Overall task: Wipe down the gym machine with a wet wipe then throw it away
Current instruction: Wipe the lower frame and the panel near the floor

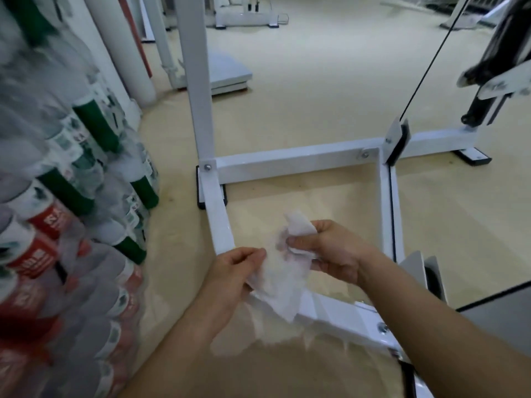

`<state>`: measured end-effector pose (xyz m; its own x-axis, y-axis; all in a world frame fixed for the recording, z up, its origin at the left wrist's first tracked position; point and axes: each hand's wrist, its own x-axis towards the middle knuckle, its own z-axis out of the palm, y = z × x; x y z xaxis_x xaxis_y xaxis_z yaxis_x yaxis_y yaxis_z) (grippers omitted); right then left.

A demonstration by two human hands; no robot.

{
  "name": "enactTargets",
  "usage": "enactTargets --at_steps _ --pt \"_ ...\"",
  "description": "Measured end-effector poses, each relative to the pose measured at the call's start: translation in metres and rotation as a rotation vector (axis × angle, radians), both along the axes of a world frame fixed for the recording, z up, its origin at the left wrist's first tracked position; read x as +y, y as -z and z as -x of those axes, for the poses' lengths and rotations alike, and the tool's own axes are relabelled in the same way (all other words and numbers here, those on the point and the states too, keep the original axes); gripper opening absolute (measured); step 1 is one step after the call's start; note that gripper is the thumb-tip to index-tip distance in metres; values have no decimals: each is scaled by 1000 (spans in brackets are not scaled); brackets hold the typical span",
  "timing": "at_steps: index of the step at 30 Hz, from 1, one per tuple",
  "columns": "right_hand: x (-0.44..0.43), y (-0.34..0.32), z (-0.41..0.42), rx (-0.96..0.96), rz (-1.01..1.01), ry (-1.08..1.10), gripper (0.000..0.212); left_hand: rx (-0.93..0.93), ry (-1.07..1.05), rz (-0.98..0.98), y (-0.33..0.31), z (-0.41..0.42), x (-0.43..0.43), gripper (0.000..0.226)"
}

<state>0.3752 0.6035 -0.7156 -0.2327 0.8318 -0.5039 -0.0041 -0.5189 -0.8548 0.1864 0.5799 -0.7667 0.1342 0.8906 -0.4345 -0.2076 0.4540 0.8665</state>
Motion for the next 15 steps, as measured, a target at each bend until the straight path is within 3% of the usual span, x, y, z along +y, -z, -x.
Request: enactTargets --at_steps 3,5,8,13,15 --pt "12 -20 7 3 -45 135 13 -98 -145 28 -29 14 16 35" --pt "18 -34 12 -13 -64 172 12 -117 -190 17 -52 21 23 26" --pt "26 -52 23 -74 -80 176 10 33 -220 -28 -77 28 38 22" --pt "39 -76 36 -254 -213 176 15 265 37 -99 -122 39 77 12" --pt "44 -83 38 -302 -270 203 14 354 109 -106 -141 42 92 23"
